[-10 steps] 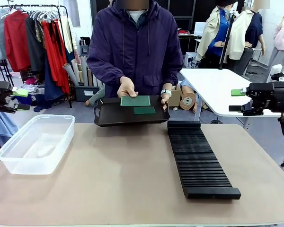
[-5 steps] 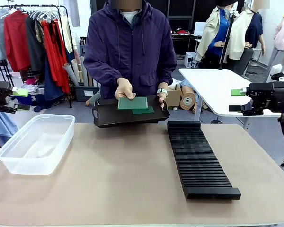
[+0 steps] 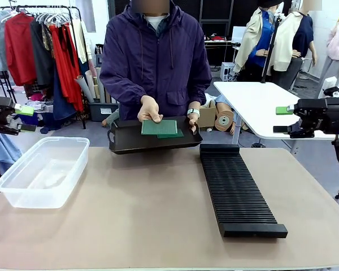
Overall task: Sort PCBs into racks and boxes based on the side picked up.
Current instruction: Pick up the Blank PCB handed by the Human.
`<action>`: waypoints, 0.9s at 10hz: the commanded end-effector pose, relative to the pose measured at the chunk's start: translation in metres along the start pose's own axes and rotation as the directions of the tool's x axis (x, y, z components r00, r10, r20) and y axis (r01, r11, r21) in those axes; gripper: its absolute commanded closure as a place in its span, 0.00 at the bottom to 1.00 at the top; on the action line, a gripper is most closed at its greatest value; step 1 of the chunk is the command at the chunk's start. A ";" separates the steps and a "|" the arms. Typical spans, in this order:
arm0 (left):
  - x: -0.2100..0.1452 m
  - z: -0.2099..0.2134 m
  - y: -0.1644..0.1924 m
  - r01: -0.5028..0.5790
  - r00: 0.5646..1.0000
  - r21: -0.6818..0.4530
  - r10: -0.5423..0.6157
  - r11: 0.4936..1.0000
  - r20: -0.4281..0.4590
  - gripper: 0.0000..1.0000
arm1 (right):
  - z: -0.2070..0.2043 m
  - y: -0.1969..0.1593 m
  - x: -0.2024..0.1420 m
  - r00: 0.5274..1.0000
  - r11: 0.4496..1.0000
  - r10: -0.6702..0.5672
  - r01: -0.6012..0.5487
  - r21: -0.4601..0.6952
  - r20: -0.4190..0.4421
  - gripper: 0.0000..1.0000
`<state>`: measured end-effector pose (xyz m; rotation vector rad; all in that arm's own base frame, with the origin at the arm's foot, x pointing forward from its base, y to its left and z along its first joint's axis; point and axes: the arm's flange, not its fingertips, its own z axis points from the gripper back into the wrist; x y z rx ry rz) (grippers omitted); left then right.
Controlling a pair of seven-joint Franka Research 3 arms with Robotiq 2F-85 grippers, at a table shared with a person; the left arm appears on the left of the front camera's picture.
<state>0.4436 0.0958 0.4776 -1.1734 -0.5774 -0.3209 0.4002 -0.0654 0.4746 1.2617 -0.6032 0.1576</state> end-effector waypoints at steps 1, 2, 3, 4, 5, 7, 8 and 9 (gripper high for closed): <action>0.000 0.001 0.000 0.001 1.000 0.000 -0.001 1.000 0.003 0.00 | 0.000 0.002 0.000 1.000 1.000 0.004 -0.004 0.012 0.003 0.00; 0.000 0.001 0.000 0.001 1.000 0.000 -0.001 1.000 0.003 0.00 | 0.000 0.000 0.000 1.000 1.000 0.000 0.000 0.000 0.000 0.00; 0.000 0.001 0.000 0.001 1.000 0.000 -0.001 1.000 0.003 0.00 | -0.010 -0.011 0.007 1.000 0.999 -0.018 0.019 0.035 -0.020 0.00; 0.000 0.001 0.000 0.001 1.000 0.000 -0.001 1.000 0.003 0.00 | -0.020 -0.018 0.012 0.999 0.998 -0.038 0.039 0.047 -0.013 0.00; 0.000 0.001 0.000 0.001 1.000 0.000 -0.001 1.000 0.003 0.00 | -0.031 -0.024 0.015 0.998 0.997 -0.056 0.057 0.060 -0.023 0.00; 0.000 0.001 0.000 0.001 1.000 0.000 -0.001 1.000 0.003 0.00 | -0.054 -0.036 0.023 0.993 0.992 -0.086 0.093 0.083 -0.084 0.00; 0.000 0.001 0.000 0.001 1.000 0.000 -0.001 1.000 0.003 0.00 | -0.060 -0.038 0.026 0.991 0.990 -0.085 0.096 0.103 -0.101 0.00; 0.000 0.001 0.000 0.001 1.000 0.000 -0.001 1.000 0.003 0.00 | -0.074 -0.045 0.032 0.984 0.988 -0.099 0.115 0.107 -0.147 0.00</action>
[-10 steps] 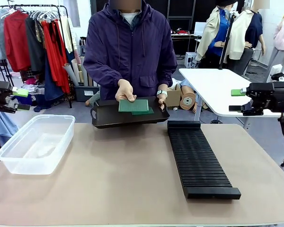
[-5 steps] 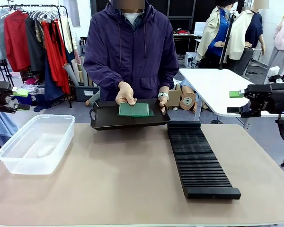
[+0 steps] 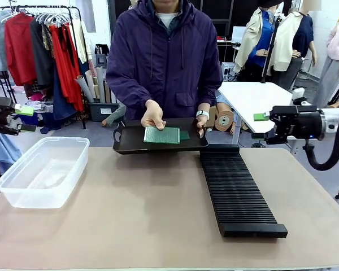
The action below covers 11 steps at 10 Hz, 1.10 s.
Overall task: Sort PCBs into racks and boxes based on the side picked up.
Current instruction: Pick up the Blank PCB handed by the Human.
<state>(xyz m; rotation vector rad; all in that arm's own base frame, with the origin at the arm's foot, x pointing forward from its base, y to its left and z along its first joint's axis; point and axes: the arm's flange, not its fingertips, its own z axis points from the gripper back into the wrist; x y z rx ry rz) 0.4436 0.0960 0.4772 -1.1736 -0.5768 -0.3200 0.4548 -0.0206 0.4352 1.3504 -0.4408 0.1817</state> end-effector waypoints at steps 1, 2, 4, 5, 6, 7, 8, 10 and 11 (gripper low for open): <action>0.001 0.001 -0.001 0.002 1.000 0.000 -0.002 1.000 0.003 0.00 | -0.015 -0.007 0.022 0.999 0.999 -0.023 0.025 0.044 -0.046 0.00; 0.001 0.001 -0.001 0.002 1.000 0.000 -0.002 1.000 0.003 0.00 | -0.027 -0.015 0.028 0.997 0.998 -0.029 0.034 0.061 -0.077 0.00; 0.001 0.001 -0.001 0.002 1.000 0.000 -0.002 1.000 0.003 0.00 | -0.050 -0.034 0.039 0.989 0.995 -0.041 0.053 0.085 -0.141 0.00; 0.001 0.001 -0.001 0.002 1.000 0.000 -0.002 1.000 0.003 0.00 | -0.061 -0.040 0.042 0.988 0.995 -0.039 0.053 0.087 -0.150 0.00; 0.001 0.001 -0.001 0.002 1.000 0.000 -0.002 1.000 0.003 0.00 | -0.069 -0.047 0.046 0.987 0.993 -0.030 0.048 0.110 -0.159 0.00; 0.001 0.001 -0.001 0.002 1.000 0.000 -0.002 1.000 0.003 0.00 | -0.079 -0.054 0.050 0.985 0.990 -0.031 0.054 0.128 -0.172 0.00; 0.001 0.001 -0.001 0.002 1.000 0.000 -0.002 1.000 0.003 0.00 | -0.087 -0.061 0.055 0.984 0.990 -0.041 0.064 0.128 -0.174 0.00; 0.001 0.001 -0.001 0.002 1.000 0.000 -0.002 1.000 0.003 0.00 | -0.105 -0.074 0.064 0.980 0.985 -0.039 0.071 0.160 -0.195 0.00; 0.001 0.001 -0.001 0.002 1.000 0.000 -0.002 1.000 0.003 0.00 | -0.113 -0.079 0.069 0.976 0.986 -0.037 0.070 0.153 -0.213 0.00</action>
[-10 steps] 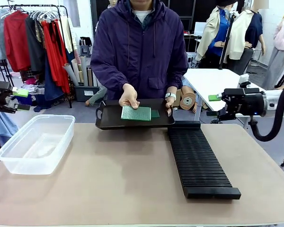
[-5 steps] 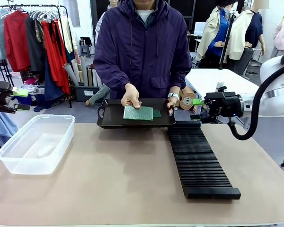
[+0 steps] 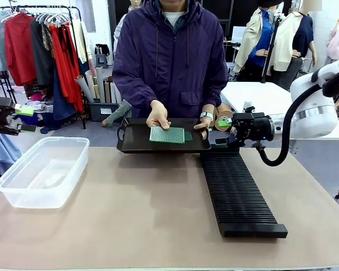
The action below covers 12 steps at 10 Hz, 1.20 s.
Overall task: Sort PCBs into racks and boxes based on the side picked up.
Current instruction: Pick up the Blank PCB handed by the Human.
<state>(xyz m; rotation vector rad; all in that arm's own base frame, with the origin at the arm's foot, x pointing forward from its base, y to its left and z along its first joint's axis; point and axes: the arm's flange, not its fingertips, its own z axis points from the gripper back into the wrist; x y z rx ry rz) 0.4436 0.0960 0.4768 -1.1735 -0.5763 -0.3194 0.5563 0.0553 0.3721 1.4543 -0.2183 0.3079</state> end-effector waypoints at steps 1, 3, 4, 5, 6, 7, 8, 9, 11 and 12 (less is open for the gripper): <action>0.001 0.001 -0.001 0.003 1.000 0.000 -0.003 1.000 0.003 0.00 | -0.013 -0.009 0.023 1.000 0.998 0.006 -0.005 0.056 -0.018 0.00; 0.001 0.001 -0.001 0.003 1.000 0.000 -0.003 1.000 0.003 0.00 | -0.026 -0.017 0.037 1.000 0.996 0.012 -0.009 0.091 -0.027 0.00; 0.001 0.001 -0.001 0.003 1.000 0.000 -0.003 1.000 0.003 0.00 | -0.033 -0.020 0.042 1.000 0.994 0.005 -0.002 0.107 -0.022 0.00; 0.001 0.001 -0.001 0.003 1.000 0.000 -0.003 1.000 0.003 0.00 | -0.041 -0.023 0.049 1.000 0.993 -0.012 0.015 0.118 -0.027 0.00; 0.001 0.001 -0.001 0.003 1.000 0.000 -0.003 1.000 0.003 0.00 | -0.050 -0.024 0.056 0.999 0.994 -0.028 0.030 0.109 -0.020 0.00; 0.001 0.001 -0.001 0.003 1.000 0.000 -0.003 1.000 0.003 0.00 | -0.058 -0.025 0.061 0.999 0.993 -0.040 0.041 0.109 -0.012 0.00; 0.001 0.001 -0.001 0.003 1.000 0.000 -0.003 1.000 0.003 0.00 | -0.068 -0.026 0.066 0.998 0.994 -0.056 0.057 0.091 -0.010 0.00; 0.001 0.001 -0.001 0.003 1.000 0.000 -0.003 1.000 0.003 0.00 | -0.079 -0.027 0.071 0.997 0.994 -0.075 0.076 0.081 -0.017 0.00; 0.001 0.001 -0.001 0.003 1.000 0.000 -0.003 1.000 0.003 0.00 | -0.101 -0.030 0.077 0.993 0.992 -0.116 0.117 0.049 -0.033 0.00; 0.001 0.001 -0.001 0.003 1.000 0.000 -0.003 1.000 0.003 0.00 | -0.110 -0.031 0.078 0.991 0.991 -0.127 0.128 0.038 -0.033 0.00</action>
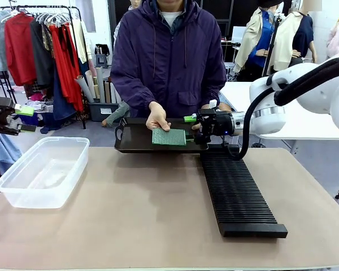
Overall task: Sort PCBs into racks and boxes based on the side picked up.
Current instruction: Pick up the Blank PCB handed by the Human.
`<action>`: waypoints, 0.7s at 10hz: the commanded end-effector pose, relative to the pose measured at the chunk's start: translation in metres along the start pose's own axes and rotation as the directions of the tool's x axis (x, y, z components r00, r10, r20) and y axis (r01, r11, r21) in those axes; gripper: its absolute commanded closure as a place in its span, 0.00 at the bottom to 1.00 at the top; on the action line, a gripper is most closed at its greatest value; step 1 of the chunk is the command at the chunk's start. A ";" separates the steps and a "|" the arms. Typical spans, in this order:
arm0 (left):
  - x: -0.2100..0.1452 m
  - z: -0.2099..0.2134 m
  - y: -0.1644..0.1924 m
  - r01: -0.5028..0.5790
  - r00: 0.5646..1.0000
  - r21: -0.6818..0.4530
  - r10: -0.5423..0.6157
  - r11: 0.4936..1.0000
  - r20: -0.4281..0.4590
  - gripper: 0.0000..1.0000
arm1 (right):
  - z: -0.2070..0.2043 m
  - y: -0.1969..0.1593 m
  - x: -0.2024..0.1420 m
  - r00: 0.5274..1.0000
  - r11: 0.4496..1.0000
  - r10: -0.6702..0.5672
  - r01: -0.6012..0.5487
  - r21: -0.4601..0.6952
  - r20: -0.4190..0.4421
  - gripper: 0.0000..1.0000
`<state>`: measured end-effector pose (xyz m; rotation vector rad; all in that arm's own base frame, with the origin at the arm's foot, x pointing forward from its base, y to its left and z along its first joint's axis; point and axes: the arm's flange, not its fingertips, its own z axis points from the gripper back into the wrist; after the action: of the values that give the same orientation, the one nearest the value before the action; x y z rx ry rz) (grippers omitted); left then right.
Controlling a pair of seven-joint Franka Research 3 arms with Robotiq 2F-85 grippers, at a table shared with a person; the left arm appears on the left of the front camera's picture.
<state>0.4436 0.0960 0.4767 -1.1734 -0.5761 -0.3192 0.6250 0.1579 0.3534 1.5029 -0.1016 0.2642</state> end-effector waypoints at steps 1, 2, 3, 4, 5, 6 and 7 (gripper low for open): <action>0.001 0.001 -0.001 0.003 1.000 0.000 -0.003 1.000 0.003 0.00 | -0.018 0.001 0.012 1.000 1.000 -0.026 0.026 -0.008 0.014 0.00; 0.001 0.001 -0.001 0.003 1.000 0.000 -0.003 1.000 0.003 0.00 | -0.028 0.001 0.011 1.000 1.000 -0.014 0.013 0.008 0.022 0.00; 0.001 0.001 -0.001 0.003 1.000 0.000 -0.003 1.000 0.003 0.00 | -0.031 0.002 0.010 1.000 1.000 -0.004 0.004 0.015 0.024 0.00; 0.001 0.001 -0.001 0.003 1.000 0.000 -0.003 1.000 0.003 0.00 | -0.031 0.002 0.010 1.000 1.000 -0.013 0.013 0.022 0.022 0.00; 0.001 0.001 -0.001 0.003 1.000 0.000 -0.003 1.000 0.003 0.00 | -0.030 0.001 0.009 1.000 0.999 -0.023 0.022 0.030 0.020 0.00; 0.001 0.001 -0.001 0.003 1.000 0.000 -0.003 1.000 0.003 0.00 | -0.029 0.000 0.009 0.999 0.999 -0.026 0.025 0.030 0.025 0.12; 0.001 0.001 -0.001 0.003 1.000 0.000 -0.003 1.000 0.003 0.00 | -0.027 0.000 0.009 0.999 0.999 -0.037 0.036 0.027 0.028 0.28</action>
<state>0.4436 0.0960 0.4767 -1.1734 -0.5760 -0.3193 0.6254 0.1837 0.3507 1.5089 -0.0947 0.2503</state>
